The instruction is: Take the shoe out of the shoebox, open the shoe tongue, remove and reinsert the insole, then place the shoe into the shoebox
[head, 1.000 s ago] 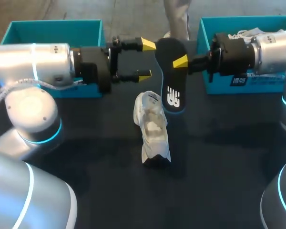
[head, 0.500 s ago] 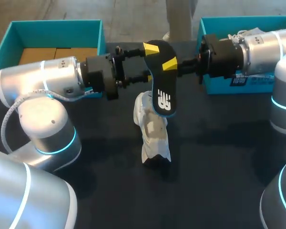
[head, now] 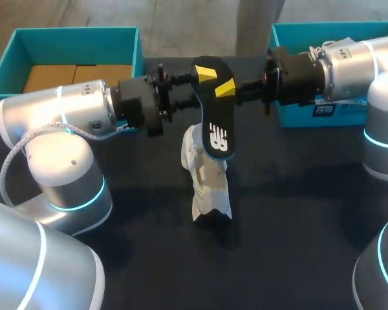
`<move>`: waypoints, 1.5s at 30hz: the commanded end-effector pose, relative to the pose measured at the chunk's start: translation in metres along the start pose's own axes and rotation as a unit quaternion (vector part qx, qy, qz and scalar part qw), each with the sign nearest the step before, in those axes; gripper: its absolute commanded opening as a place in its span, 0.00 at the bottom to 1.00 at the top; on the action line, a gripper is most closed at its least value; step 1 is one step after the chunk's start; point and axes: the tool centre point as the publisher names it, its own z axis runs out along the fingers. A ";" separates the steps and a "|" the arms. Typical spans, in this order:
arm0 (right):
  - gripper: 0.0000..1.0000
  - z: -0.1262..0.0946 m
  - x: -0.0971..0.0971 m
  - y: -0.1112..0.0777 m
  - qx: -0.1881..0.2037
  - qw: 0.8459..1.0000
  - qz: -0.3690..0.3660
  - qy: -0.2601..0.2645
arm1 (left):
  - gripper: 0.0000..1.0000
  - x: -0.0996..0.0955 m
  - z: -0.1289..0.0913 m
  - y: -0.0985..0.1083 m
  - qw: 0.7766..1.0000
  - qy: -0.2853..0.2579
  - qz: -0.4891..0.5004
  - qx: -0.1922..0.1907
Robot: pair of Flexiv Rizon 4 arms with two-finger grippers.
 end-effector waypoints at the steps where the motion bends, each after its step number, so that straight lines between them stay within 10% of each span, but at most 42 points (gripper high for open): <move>1: 0.00 0.000 0.001 -0.002 -0.003 1.000 0.001 -0.004 | 0.43 0.001 0.000 0.000 1.000 -0.001 -0.002 -0.004; 8: 0.00 -0.002 0.002 -0.002 -0.005 1.000 0.001 -0.006 | 0.38 0.003 -0.003 0.004 1.000 0.003 -0.003 -0.011; 18: 0.00 -0.004 0.002 0.000 -0.004 1.000 0.000 -0.004 | 0.01 0.007 -0.001 0.001 1.000 0.010 -0.005 -0.008; 28: 0.01 -0.005 0.000 0.001 -0.006 1.000 -0.002 0.003 | 0.00 0.009 0.001 -0.003 1.000 0.018 -0.008 0.003; 30: 1.00 -0.007 -0.002 0.001 -0.012 1.000 0.003 0.003 | 0.00 0.010 0.001 -0.003 1.000 0.022 -0.021 0.006; 45: 1.00 -0.038 -0.024 -0.013 -0.089 0.996 0.002 -0.031 | 0.00 0.028 -0.016 -0.015 0.989 0.065 -0.129 0.037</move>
